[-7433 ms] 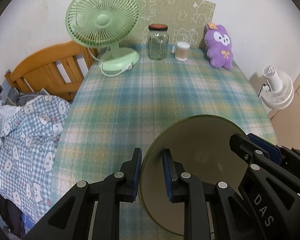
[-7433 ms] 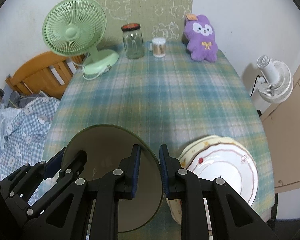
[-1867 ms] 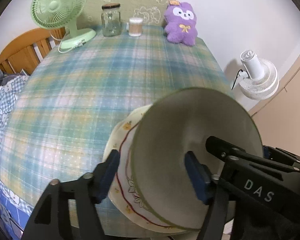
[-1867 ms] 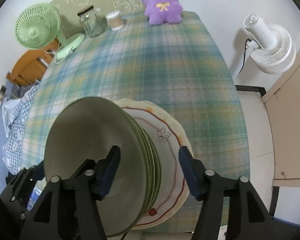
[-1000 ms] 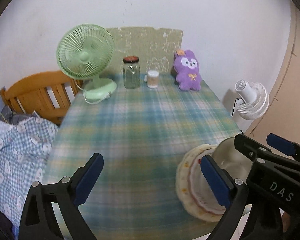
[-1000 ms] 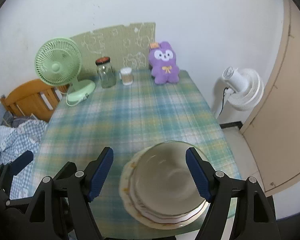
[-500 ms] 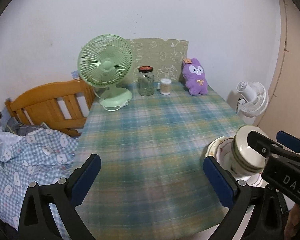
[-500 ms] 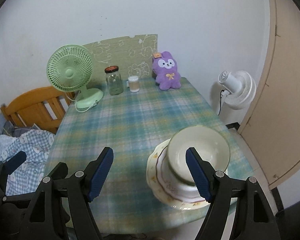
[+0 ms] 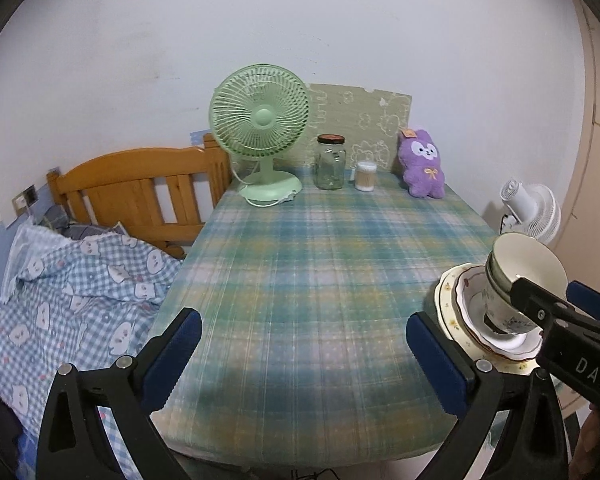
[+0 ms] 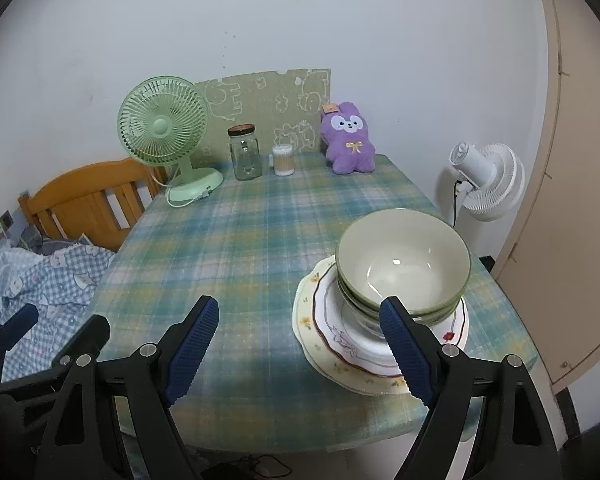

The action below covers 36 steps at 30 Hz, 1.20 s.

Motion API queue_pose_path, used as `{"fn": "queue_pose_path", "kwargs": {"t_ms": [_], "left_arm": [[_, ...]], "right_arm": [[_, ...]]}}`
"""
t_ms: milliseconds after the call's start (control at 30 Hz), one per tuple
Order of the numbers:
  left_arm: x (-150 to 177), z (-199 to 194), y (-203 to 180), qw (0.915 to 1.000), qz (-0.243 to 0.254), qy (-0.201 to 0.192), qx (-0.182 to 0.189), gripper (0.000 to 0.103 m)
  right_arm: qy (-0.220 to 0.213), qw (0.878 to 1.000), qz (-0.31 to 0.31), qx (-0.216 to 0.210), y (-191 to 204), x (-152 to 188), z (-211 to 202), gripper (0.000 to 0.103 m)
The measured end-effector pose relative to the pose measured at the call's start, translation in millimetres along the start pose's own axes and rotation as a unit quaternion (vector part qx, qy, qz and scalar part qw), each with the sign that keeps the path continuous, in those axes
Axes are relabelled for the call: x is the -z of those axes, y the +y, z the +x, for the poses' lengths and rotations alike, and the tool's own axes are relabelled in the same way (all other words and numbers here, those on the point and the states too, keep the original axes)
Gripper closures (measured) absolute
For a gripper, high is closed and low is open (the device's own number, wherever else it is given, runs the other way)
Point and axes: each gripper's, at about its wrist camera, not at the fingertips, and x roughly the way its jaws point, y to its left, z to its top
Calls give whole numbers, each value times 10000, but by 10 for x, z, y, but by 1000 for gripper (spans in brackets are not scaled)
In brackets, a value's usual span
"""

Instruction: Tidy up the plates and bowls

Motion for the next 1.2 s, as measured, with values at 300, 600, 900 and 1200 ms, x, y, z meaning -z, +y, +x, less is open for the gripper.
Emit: {"fn": "queue_pose_path", "kwargs": {"t_ms": [300, 600, 900, 1200], "left_arm": [[204, -47, -3, 9997, -7, -258, -11, 0], [192, -125, -52, 9992, 119, -389, 10, 0], [164, -128, -26, 9993, 19, -369, -52, 0], [150, -134, -62, 9992, 27, -407, -56, 0]], "right_arm": [[-240, 9997, 26, -19, -46, 220, -61, 18], [-307, 9995, 68, 35, -45, 235, -118, 18], [-257, 9997, -12, 5, -23, 216, -128, 18], [-248, 9997, -3, 27, -48, 204, -135, 18]]}}
